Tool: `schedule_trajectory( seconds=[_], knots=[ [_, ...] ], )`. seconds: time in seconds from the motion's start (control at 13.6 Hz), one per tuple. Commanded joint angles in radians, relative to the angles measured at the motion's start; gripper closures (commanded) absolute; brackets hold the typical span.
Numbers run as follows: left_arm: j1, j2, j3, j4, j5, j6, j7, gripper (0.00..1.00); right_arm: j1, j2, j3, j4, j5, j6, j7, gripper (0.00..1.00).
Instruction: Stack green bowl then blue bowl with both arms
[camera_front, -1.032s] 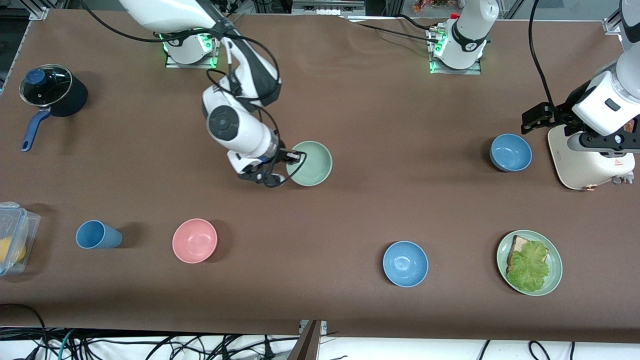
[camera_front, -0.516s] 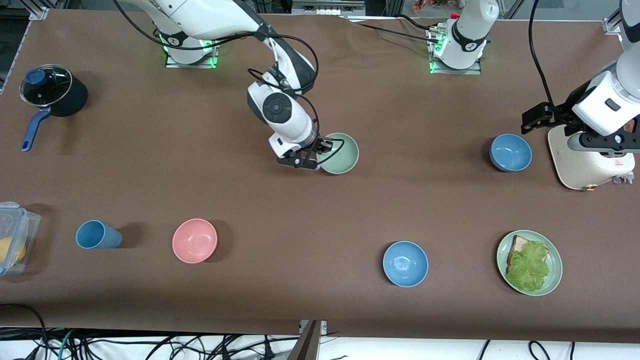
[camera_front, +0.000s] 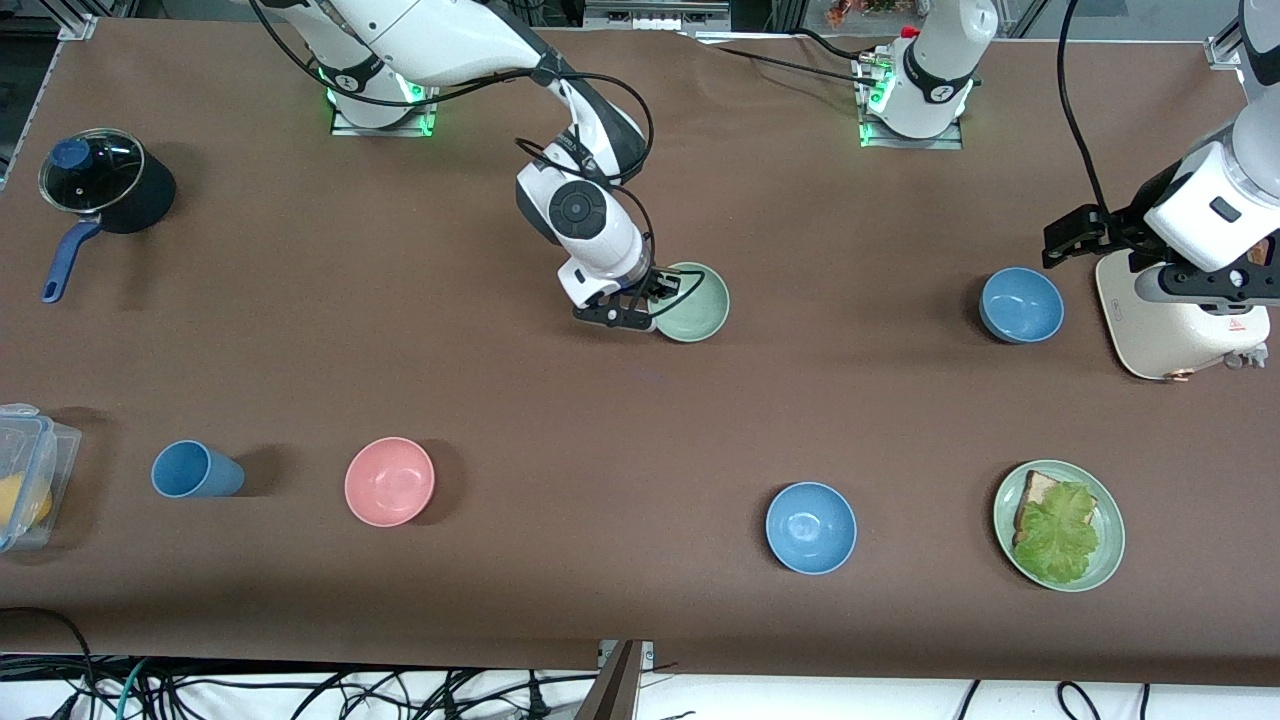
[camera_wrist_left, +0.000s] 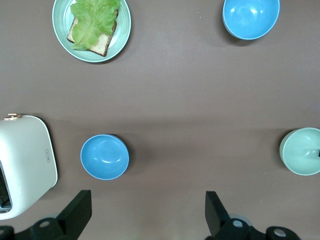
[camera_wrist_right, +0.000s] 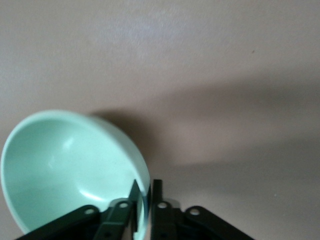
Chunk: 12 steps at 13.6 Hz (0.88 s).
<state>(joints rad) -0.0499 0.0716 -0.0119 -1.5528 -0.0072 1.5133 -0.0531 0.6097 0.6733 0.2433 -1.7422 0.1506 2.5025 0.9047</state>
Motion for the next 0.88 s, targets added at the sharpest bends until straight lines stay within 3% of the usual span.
schedule_trajectory(
  seconds=[0.0,0.15,0.37,0.52,0.81],
  knots=[
    [0.002,0.005,-0.005,0.023,0.023,-0.019,-0.007,0.00,0.007,-0.003,-0.024,0.018,-0.016,-0.002,0.019,0.02],
    [0.002,0.005,-0.005,0.023,0.023,-0.019,-0.007,0.00,0.001,-0.012,-0.025,0.036,-0.016,-0.023,0.013,0.02],
    [0.005,0.005,-0.003,0.023,0.023,-0.021,-0.008,0.00,-0.007,-0.037,-0.088,0.163,-0.035,-0.234,-0.035,0.02],
    [0.007,0.007,-0.003,0.019,0.023,-0.021,-0.007,0.00,-0.036,-0.049,-0.131,0.240,-0.034,-0.357,-0.181,0.02],
    [0.007,0.008,-0.005,0.017,0.023,-0.024,0.010,0.00,-0.189,-0.121,-0.154,0.243,-0.036,-0.456,-0.491,0.01]
  ],
)
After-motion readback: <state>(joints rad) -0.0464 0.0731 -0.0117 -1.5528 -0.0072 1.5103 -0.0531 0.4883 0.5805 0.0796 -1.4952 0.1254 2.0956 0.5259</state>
